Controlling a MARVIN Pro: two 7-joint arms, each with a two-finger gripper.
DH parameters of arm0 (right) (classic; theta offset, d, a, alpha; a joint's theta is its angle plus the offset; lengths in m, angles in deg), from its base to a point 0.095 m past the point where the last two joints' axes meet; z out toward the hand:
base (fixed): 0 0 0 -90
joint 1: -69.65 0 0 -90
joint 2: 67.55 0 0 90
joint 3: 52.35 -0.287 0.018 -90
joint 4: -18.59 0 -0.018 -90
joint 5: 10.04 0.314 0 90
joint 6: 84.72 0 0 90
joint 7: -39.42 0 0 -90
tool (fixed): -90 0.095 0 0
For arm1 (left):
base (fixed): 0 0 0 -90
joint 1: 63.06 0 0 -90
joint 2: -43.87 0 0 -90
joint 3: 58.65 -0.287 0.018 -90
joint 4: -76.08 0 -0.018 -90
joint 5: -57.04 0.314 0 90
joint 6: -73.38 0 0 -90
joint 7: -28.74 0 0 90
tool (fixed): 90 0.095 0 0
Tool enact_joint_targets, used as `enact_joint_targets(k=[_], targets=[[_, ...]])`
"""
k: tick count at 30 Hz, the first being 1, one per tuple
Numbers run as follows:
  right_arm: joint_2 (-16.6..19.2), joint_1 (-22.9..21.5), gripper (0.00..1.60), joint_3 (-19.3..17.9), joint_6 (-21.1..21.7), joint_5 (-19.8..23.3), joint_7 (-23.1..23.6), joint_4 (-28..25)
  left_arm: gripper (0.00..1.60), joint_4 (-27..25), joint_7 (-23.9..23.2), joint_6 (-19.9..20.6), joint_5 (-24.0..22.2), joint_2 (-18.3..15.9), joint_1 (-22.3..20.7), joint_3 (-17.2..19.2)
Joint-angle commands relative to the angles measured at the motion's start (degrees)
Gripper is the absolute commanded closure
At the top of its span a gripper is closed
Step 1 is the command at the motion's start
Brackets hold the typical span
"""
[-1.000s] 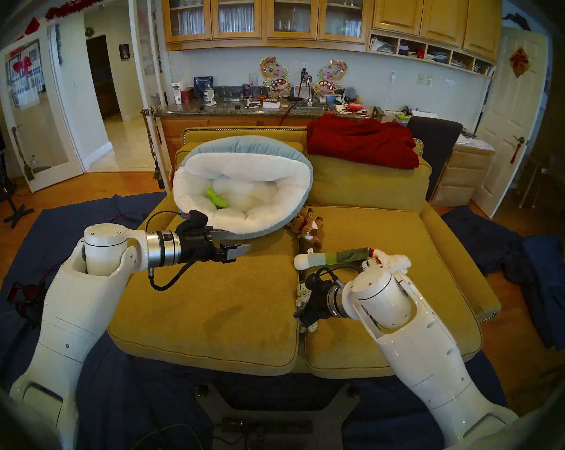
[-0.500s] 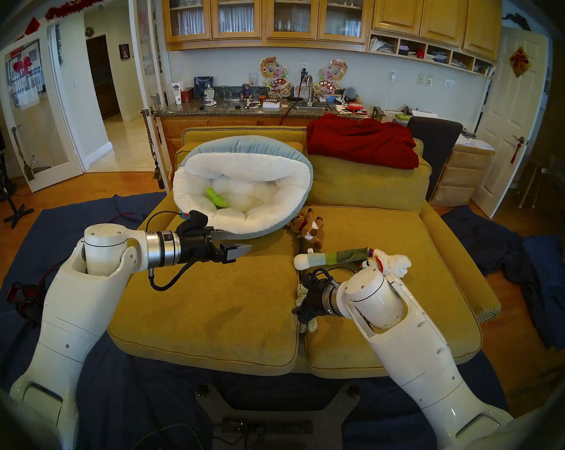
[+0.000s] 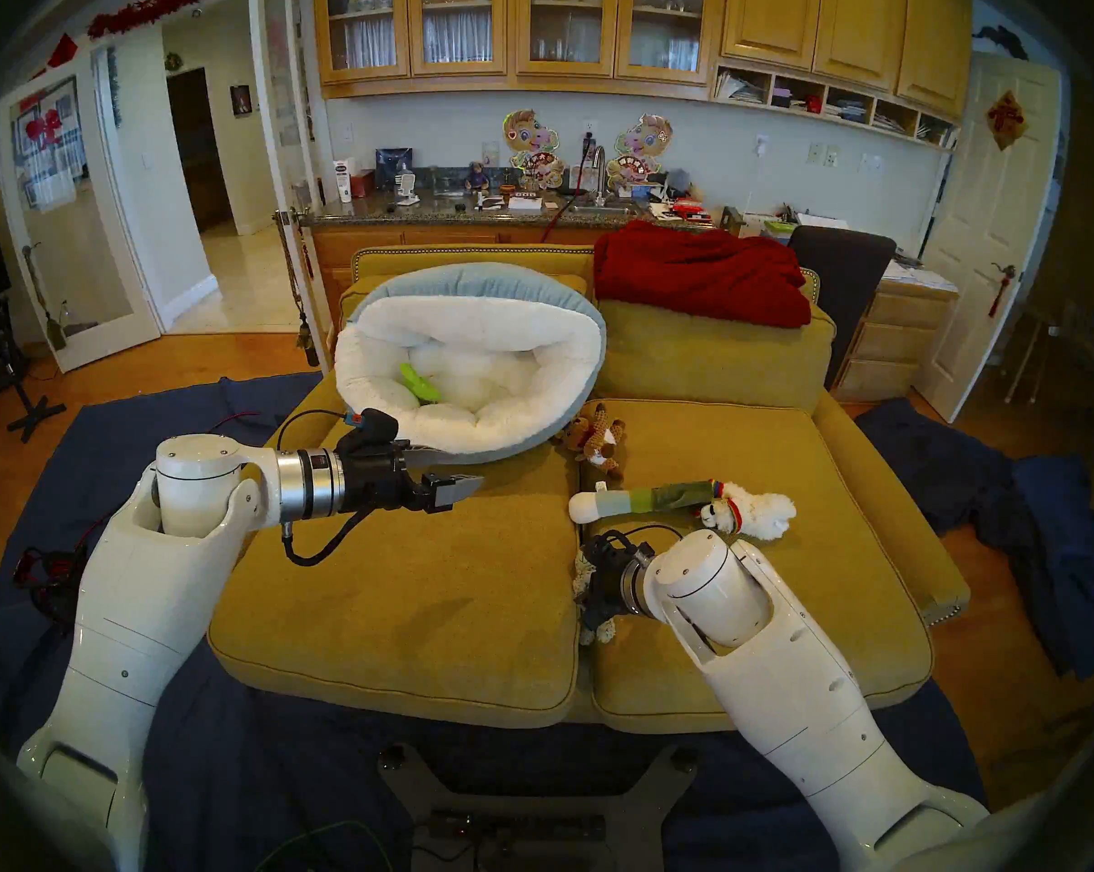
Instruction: Put toys into dog bed
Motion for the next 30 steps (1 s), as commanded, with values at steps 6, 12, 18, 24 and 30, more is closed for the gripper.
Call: enact_joint_targets(k=[6,12,18,24,30], targets=[[1.2,0.2,1.60,-0.7,-1.1,-1.0,-1.3,-5.0,0.00,-2.0,-0.5,-0.5,-1.0,-0.1,-0.4,1.7],[2.7,-0.4,1.60,-1.6,-1.7,-0.9,-0.4,-9.0,0.00,-1.6,-0.7,-0.3,-1.0,-0.1,-0.5,1.7],[2.8,-2.1,1.60,-2.8,-2.9,-0.3,0.1,-12.5,0.00,-1.4,-1.2,0.2,-1.4,0.1,-0.5,1.6],[2.2,-3.2,1.60,-2.9,-4.2,0.4,1.2,-15.9,0.00,-1.8,-3.2,1.3,-2.6,-0.2,-0.3,1.2],[2.0,-3.1,1.60,-2.8,-4.8,1.6,2.7,-18.9,0.00,-2.1,-5.1,3.3,-3.6,-0.2,-0.5,0.6]])
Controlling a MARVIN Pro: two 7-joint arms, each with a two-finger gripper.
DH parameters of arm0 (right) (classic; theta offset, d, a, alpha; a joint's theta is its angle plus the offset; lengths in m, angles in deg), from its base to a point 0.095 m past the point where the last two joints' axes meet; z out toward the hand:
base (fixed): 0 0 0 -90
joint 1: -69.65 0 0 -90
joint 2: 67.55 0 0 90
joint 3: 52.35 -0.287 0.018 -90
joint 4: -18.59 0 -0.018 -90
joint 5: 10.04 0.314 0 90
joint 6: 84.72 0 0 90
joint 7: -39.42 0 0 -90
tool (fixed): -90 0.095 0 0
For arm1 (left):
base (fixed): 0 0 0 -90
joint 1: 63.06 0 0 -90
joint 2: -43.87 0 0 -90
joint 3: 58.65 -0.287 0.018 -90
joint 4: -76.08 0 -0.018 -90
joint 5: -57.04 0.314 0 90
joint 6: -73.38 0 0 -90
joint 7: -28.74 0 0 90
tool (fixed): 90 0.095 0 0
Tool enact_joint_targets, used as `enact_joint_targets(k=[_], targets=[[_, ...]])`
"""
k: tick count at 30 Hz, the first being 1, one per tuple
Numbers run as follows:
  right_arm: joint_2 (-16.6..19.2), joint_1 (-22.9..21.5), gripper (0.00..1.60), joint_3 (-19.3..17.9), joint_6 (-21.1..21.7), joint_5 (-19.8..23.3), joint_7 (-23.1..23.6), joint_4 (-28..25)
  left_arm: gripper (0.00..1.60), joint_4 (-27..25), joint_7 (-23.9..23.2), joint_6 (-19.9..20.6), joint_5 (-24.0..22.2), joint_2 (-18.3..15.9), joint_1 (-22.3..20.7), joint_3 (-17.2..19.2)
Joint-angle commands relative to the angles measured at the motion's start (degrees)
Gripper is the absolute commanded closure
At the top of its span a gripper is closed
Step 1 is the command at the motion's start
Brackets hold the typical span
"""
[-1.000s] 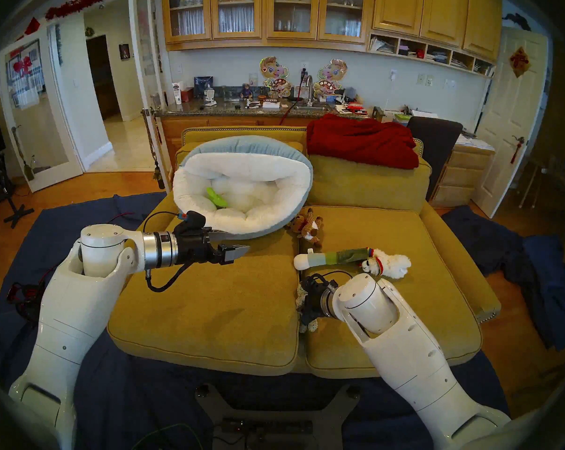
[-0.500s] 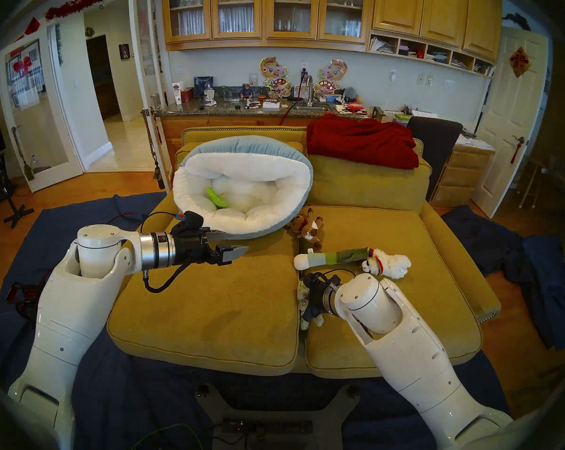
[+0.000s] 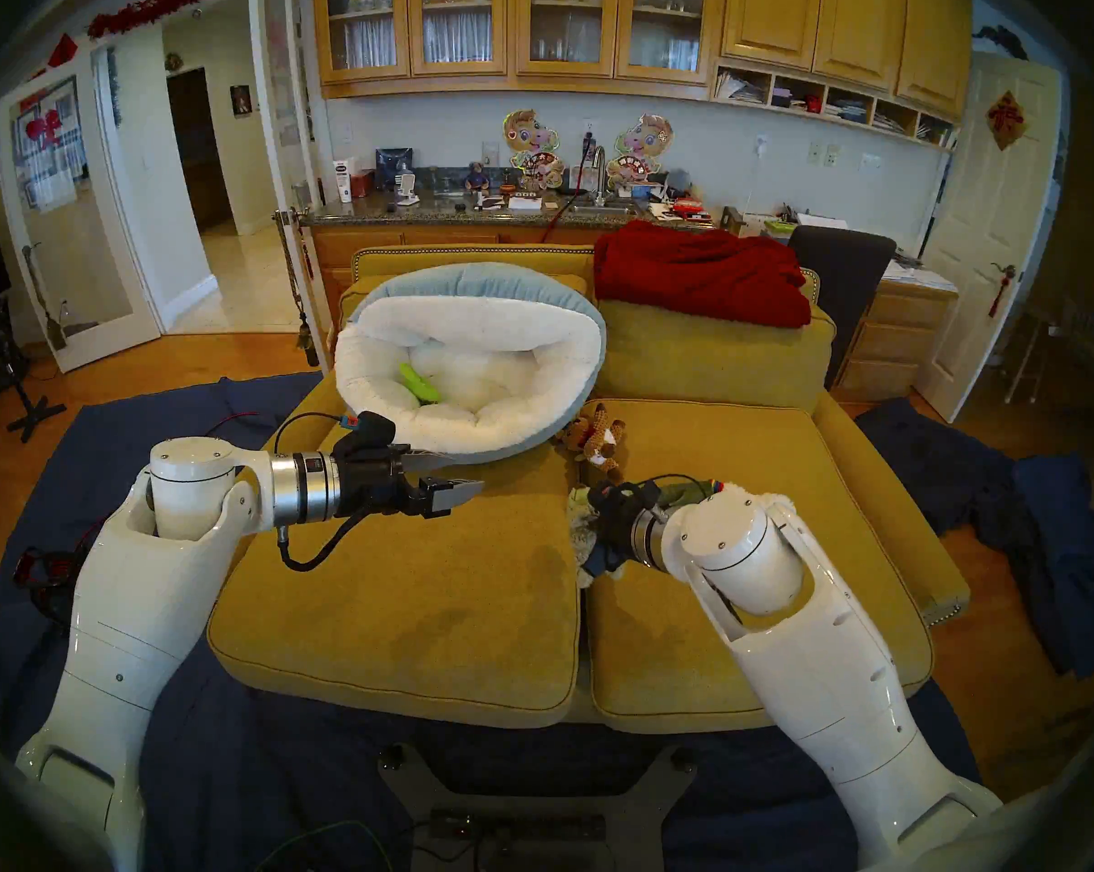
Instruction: Put toys into dog bed
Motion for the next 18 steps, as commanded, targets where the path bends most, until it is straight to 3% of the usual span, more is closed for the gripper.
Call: enact_joint_targets(k=[1,8,18], targets=[[-0.2,-1.3,1.60,-0.6,-0.9,1.1,1.1,-7.3,0.00,-1.3,-2.7,2.2,-2.4,0.1,-1.7,-0.1],[0.5,0.2,1.60,-1.5,0.2,1.7,2.3,-11.3,0.00,-0.7,-4.2,5.7,-4.0,1.0,-3.0,-0.6],[0.7,2.5,1.60,-2.3,2.4,2.4,3.6,-17.0,0.00,1.1,-3.7,7.5,-4.7,3.4,-3.8,-0.5]])
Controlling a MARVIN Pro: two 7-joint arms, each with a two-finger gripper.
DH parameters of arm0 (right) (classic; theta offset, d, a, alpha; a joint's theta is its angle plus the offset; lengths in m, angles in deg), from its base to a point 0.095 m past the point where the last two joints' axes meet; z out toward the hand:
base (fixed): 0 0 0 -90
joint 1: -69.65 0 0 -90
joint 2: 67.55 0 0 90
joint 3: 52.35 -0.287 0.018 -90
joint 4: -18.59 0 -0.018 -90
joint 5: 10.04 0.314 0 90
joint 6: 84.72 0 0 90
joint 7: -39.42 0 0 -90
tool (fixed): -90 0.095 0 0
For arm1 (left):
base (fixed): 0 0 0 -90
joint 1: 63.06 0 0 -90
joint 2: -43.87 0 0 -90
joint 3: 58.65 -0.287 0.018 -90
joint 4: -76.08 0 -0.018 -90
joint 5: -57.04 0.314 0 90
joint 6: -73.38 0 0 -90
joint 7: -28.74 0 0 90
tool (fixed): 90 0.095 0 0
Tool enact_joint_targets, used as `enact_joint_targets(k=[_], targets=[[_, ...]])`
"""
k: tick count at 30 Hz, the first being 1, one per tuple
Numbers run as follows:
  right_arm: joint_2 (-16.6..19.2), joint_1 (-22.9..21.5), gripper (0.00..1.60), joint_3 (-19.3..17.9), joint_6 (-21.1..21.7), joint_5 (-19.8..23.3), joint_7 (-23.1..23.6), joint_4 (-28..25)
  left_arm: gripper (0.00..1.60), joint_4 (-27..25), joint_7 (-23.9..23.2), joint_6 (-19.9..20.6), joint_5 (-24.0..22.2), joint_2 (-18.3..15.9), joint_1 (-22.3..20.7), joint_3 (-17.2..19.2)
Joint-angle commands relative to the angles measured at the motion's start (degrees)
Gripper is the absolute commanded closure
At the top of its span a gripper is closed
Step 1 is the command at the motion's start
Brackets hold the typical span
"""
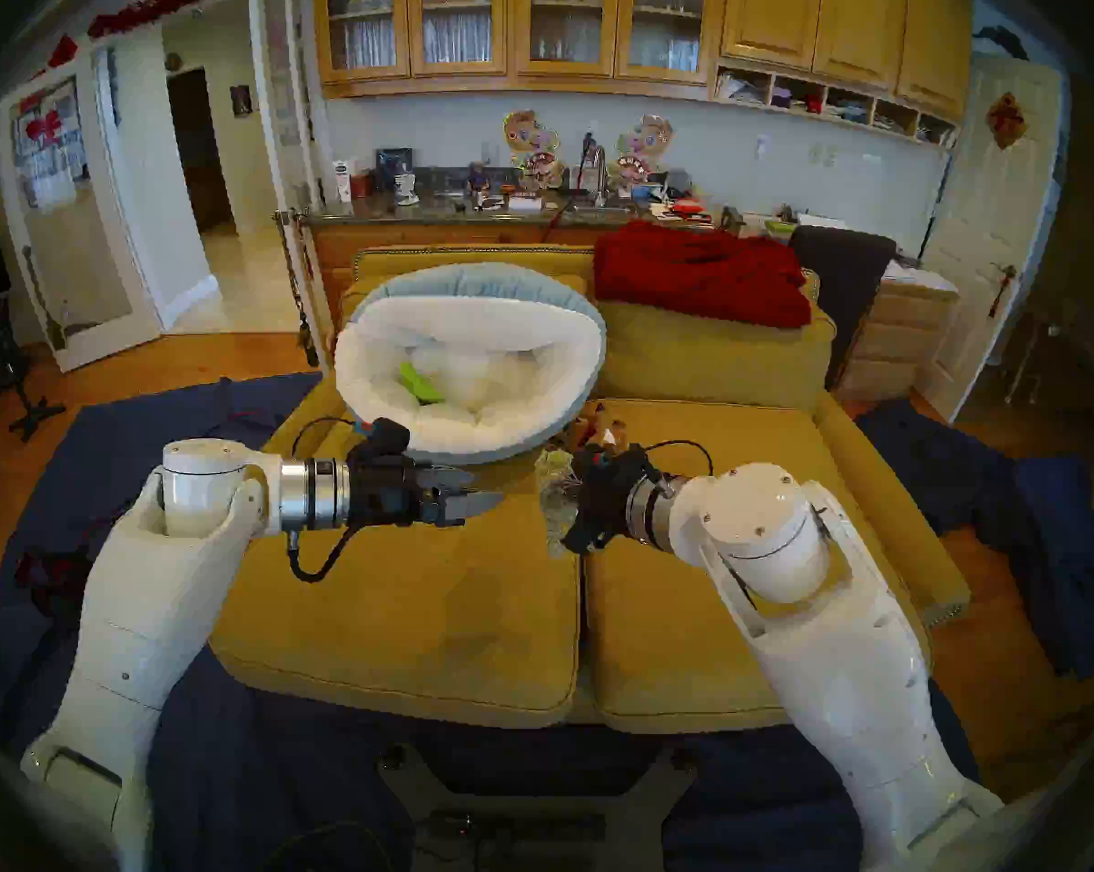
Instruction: Put toys into dog bed
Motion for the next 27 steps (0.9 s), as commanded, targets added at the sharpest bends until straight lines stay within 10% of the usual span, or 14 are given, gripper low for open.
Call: enact_joint_targets(k=[1,27], targets=[[0.1,1.3,1.60,-0.9,1.8,0.1,-0.2,-6.6,0.00,0.8,-0.2,0.7,-1.9,2.1,-2.7,0.7],[-1.7,4.2,1.60,-1.6,4.8,2.8,-0.2,-13.7,0.00,1.9,0.7,7.6,-7.9,8.1,-4.4,2.0]])
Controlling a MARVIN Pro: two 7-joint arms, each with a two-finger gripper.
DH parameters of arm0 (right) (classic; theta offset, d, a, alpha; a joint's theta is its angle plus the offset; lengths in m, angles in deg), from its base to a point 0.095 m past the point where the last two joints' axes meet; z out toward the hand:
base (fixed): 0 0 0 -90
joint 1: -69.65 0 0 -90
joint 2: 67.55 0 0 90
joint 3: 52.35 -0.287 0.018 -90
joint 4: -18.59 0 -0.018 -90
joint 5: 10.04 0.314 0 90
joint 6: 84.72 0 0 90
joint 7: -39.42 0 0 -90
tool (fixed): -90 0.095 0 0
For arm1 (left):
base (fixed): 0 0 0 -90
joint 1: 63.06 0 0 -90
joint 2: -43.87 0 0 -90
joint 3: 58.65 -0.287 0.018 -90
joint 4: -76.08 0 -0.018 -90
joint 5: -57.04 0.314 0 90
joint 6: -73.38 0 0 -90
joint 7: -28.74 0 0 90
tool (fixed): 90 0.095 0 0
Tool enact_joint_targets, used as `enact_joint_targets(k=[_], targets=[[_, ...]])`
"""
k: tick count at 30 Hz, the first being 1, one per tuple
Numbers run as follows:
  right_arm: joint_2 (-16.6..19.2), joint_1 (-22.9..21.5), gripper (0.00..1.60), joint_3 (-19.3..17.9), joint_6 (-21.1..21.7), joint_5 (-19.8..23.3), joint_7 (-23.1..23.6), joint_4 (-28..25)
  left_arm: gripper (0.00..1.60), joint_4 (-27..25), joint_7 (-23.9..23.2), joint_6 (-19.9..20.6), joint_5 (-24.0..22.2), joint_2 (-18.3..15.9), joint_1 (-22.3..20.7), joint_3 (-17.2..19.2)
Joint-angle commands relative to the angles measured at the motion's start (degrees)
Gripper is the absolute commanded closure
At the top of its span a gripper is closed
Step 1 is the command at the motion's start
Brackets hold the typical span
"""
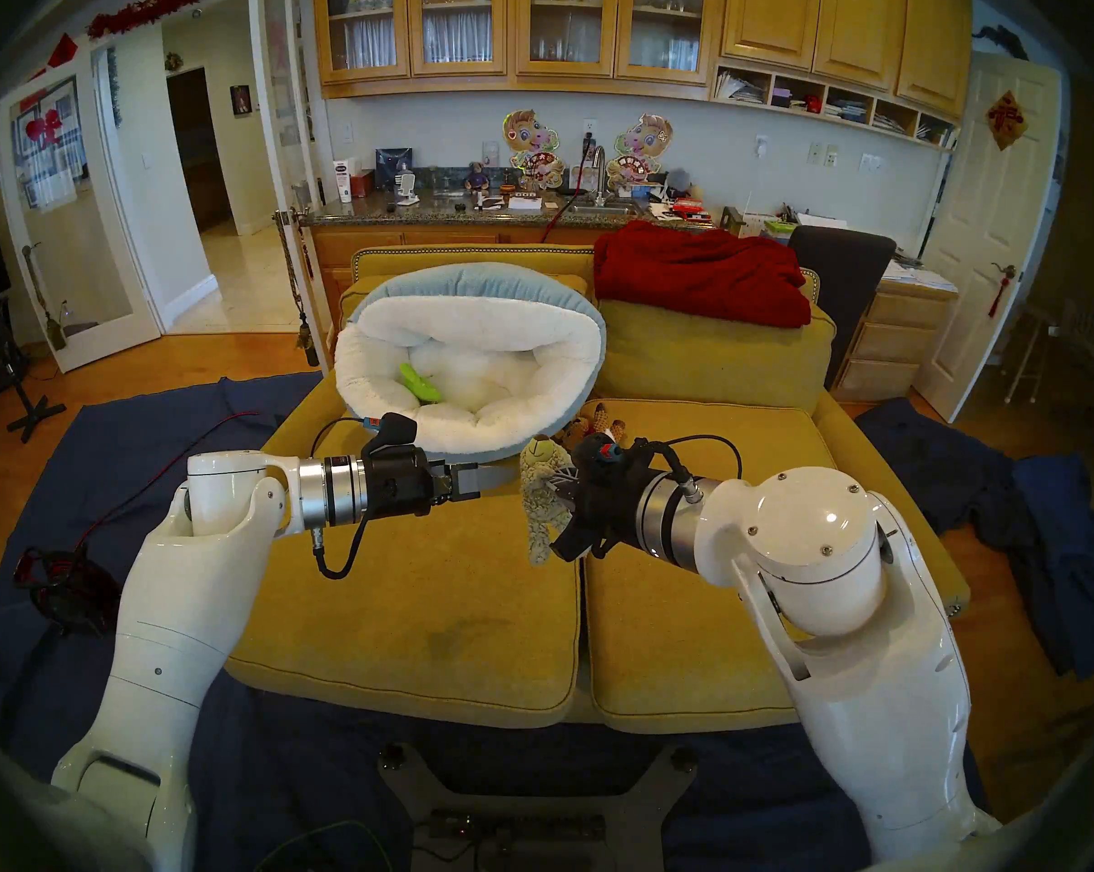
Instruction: Put toys into dog bed
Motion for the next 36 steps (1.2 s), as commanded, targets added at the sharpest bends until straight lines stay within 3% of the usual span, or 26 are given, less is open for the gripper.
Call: enact_joint_targets(k=[1,10,23,36], targets=[[-0.8,-0.5,1.60,0.0,-0.9,0.2,-0.6,-2.0,0.00,-3.2,-2.3,1.9,-3.5,1.4,-1.9,0.9],[-1.0,-0.3,1.60,0.4,-1.3,0.6,-0.7,-2.2,0.00,-5.1,-0.4,6.1,-7.9,3.1,-1.8,1.9],[-1.7,-0.1,1.60,0.7,-2.3,1.5,-1.4,-2.3,0.00,-7.5,3.9,6.1,-15.0,3.4,-0.9,0.9],[-1.2,1.2,1.60,-0.3,-2.9,1.9,-2.1,-3.9,0.00,-6.4,5.9,6.1,-13.9,1.5,-0.1,-0.8]])
